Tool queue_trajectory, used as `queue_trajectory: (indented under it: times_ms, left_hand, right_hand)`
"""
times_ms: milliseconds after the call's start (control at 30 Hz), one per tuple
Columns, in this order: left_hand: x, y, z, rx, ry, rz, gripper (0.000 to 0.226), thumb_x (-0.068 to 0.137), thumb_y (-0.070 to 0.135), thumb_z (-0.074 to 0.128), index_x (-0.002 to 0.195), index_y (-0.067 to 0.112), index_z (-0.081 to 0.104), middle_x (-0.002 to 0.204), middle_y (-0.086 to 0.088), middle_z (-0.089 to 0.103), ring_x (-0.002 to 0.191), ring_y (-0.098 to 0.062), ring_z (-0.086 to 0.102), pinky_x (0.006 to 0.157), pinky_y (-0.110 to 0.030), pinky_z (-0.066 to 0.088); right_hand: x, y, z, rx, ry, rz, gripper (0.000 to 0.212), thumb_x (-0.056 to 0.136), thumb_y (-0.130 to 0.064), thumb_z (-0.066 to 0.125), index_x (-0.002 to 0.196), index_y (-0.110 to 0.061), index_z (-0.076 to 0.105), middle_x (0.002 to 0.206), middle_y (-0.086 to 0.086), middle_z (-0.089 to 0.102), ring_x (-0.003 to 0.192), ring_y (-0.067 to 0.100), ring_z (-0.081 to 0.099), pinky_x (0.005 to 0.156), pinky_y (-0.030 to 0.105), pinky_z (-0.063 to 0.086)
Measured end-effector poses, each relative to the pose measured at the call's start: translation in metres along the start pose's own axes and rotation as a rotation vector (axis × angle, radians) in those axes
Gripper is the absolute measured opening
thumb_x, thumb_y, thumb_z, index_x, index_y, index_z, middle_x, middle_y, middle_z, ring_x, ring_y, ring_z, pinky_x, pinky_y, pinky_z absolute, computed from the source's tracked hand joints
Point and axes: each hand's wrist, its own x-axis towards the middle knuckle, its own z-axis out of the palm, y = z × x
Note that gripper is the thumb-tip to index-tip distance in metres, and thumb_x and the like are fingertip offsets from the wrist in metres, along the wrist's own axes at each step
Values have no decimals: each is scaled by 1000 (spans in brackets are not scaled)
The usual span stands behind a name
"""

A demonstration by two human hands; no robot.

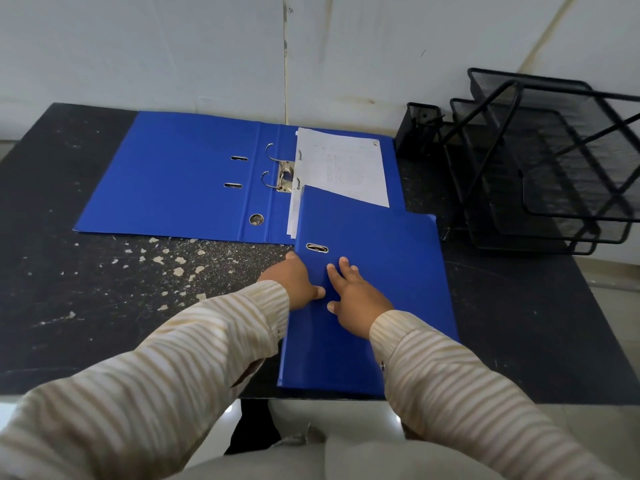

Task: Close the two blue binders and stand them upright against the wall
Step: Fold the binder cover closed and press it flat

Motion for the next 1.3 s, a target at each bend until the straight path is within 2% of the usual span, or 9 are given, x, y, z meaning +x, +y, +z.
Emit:
queue_trajectory:
  times_ms: [167, 333, 367, 433, 500, 733, 867, 933, 1300]
  left_hand:
    - [1, -5, -2, -46, -45, 17, 85, 82, 42, 68, 143, 2, 24, 134, -13, 53, 118, -29, 56, 94, -38, 48]
    - [0, 2, 1, -2, -3, -4, 97, 86, 39, 64, 149, 0, 1, 129, -15, 57, 113, -31, 60, 92, -39, 50]
    - [-1, 2, 3, 12, 9, 13, 100, 87, 38, 63, 150, 4, -8, 121, -14, 62, 106, -30, 62, 88, -39, 51]
    - [-3, 0, 3, 29, 24, 90, 103, 88, 36, 61, 148, 17, -21, 89, -9, 65, 78, -25, 64, 68, -34, 52]
    - [-3, -3, -1, 45, 1, 158, 102, 88, 37, 61, 148, 27, -22, 71, -5, 57, 62, -20, 57, 56, -29, 45]
    - [-1, 4, -19, 270, -90, 197, 100, 89, 45, 58, 149, 26, -19, 76, -6, 56, 76, -24, 60, 70, -33, 50]
    - [0, 13, -23, 403, -99, 198, 98, 89, 45, 56, 149, 22, -18, 95, -11, 63, 95, -28, 64, 83, -38, 52]
    - [0, 16, -22, 453, -72, 198, 97, 89, 45, 56, 150, 21, -16, 106, -10, 65, 99, -28, 63, 84, -39, 52]
    - [4, 13, -31, 545, -94, 267, 100, 86, 48, 61, 152, 19, -10, 123, -13, 60, 108, -30, 60, 87, -38, 51]
  right_hand:
    - [0, 0, 0, 3, 2, 5, 68, 99, -21, 44, 151, -26, 0, 159, -5, -16, 147, 16, -8, 114, 37, 27]
    - [2, -1, 1, -7, 3, 13, 68, 99, -22, 44, 151, -26, 0, 159, -5, -16, 147, 17, -7, 114, 37, 26]
    - [2, -1, 1, -9, 3, 16, 69, 98, -22, 44, 151, -26, 0, 159, -5, -15, 147, 17, -7, 115, 37, 25]
    - [3, -2, 1, -17, 1, 20, 69, 98, -23, 45, 151, -25, 1, 159, -4, -16, 147, 18, -8, 116, 39, 24]
    - [3, -4, 1, -29, 1, 26, 69, 98, -22, 44, 151, -24, 1, 159, -3, -16, 147, 19, -8, 117, 41, 23]
    - [4, -6, 1, -45, -2, 29, 68, 99, -20, 43, 151, -22, -1, 159, -2, -16, 147, 20, -8, 116, 38, 24]
    - [3, -8, 0, -57, -9, 28, 68, 99, -20, 42, 151, -21, -1, 159, -1, -16, 147, 21, -7, 115, 38, 25]
    - [4, -9, -1, -77, -11, 30, 68, 99, -20, 42, 151, -20, -1, 159, 0, -16, 148, 22, -7, 115, 38, 26]
    - [3, -10, -1, -91, -15, 47, 68, 98, -21, 43, 151, -22, -1, 159, -1, -16, 148, 21, -5, 113, 37, 28]
